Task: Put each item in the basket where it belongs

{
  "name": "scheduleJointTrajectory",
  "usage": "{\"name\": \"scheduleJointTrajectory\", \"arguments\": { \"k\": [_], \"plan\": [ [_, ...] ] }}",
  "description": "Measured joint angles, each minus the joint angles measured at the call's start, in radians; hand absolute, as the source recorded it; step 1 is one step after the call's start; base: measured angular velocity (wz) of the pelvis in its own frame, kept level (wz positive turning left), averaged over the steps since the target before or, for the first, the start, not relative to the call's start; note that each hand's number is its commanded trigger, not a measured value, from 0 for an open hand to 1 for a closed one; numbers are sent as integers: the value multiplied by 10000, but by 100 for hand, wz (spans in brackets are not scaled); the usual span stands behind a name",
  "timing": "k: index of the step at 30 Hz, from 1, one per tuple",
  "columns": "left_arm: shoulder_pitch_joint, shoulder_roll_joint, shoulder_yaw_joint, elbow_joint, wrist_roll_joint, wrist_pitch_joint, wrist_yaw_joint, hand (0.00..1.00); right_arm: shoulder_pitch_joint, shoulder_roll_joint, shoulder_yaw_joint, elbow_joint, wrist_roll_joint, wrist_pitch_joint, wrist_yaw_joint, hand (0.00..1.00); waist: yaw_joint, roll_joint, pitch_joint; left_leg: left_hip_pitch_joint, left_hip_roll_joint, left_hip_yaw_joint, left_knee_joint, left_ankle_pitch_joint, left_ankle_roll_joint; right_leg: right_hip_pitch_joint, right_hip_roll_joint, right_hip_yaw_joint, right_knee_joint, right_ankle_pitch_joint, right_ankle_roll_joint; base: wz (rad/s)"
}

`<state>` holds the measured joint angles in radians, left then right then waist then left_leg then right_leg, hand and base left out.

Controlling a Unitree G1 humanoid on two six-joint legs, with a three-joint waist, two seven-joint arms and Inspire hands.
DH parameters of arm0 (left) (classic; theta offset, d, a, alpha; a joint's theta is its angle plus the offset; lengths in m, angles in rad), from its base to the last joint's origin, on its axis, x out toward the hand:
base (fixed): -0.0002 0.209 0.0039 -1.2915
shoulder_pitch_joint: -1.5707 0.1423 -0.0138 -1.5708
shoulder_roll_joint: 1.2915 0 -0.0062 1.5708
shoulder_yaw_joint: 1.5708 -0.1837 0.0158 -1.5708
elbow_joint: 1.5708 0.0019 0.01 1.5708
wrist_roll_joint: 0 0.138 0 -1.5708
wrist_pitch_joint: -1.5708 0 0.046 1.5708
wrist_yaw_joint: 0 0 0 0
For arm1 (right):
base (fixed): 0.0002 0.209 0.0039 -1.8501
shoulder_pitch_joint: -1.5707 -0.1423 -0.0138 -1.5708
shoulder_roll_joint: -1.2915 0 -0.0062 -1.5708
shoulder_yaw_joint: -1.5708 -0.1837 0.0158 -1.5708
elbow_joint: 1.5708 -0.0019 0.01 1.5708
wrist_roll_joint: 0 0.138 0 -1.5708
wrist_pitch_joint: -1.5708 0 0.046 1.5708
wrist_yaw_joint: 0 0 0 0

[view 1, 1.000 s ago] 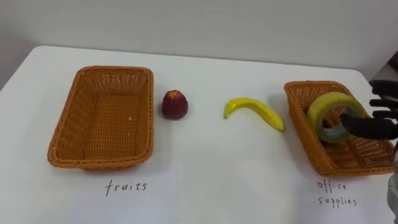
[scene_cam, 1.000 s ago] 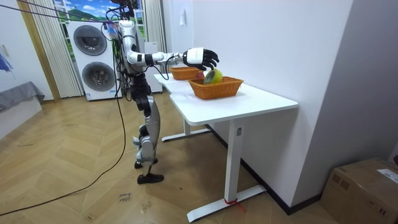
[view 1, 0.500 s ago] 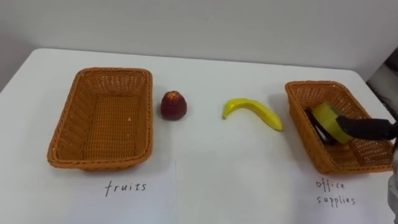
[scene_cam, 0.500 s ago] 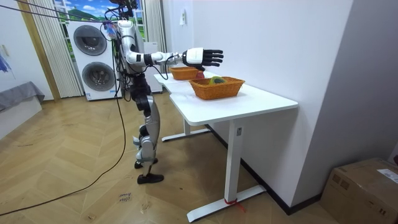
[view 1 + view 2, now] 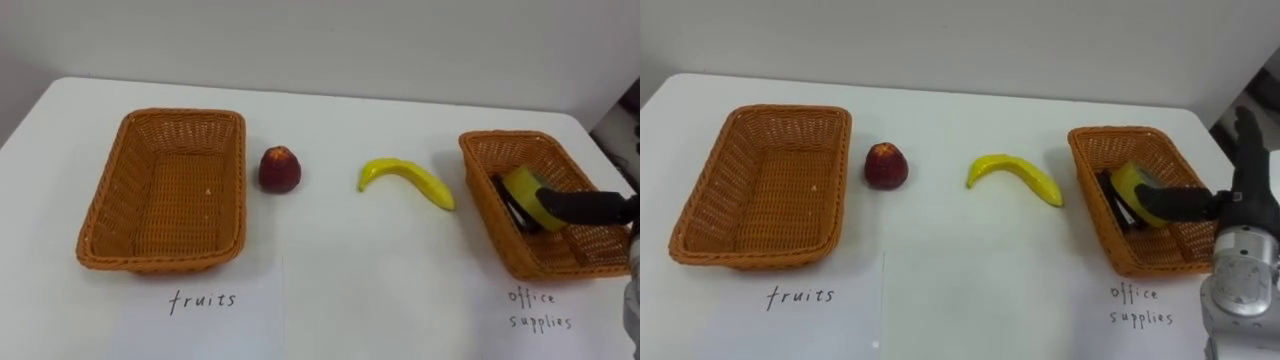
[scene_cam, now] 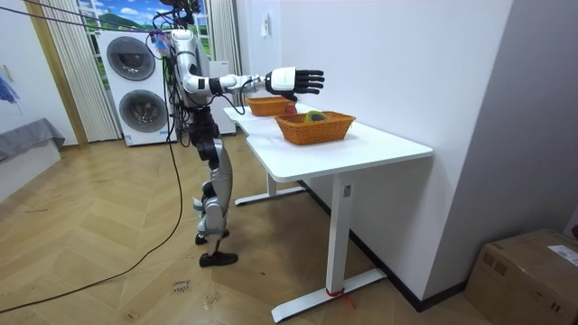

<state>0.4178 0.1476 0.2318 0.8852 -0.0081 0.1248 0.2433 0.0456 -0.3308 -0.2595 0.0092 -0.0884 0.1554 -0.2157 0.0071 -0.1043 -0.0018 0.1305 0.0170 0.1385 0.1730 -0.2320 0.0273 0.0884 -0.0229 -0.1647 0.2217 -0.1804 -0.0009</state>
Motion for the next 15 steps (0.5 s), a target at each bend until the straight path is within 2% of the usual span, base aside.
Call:
{"name": "scheduleJointTrajectory", "arguments": {
  "k": [7, 15],
  "plan": [
    [-159, 24, -31, -2, 2, -11, 6, 0, -364, 0, 49, -261, 17, -8, -16, 0, 31, -166, 25, -12, 7, -6, -24, 3, -5, -7, 25, -13, -26, 0, 0, 0],
    [-392, 40, -226, -3, -33, -59, 25, 0, -1605, -16, 45, -692, 1022, -12, 222, 0, -31, -24, 18, -37, 28, -5, -17, 2, -8, -18, 47, -1, -31, 1, -2, 0]
  ]
}}
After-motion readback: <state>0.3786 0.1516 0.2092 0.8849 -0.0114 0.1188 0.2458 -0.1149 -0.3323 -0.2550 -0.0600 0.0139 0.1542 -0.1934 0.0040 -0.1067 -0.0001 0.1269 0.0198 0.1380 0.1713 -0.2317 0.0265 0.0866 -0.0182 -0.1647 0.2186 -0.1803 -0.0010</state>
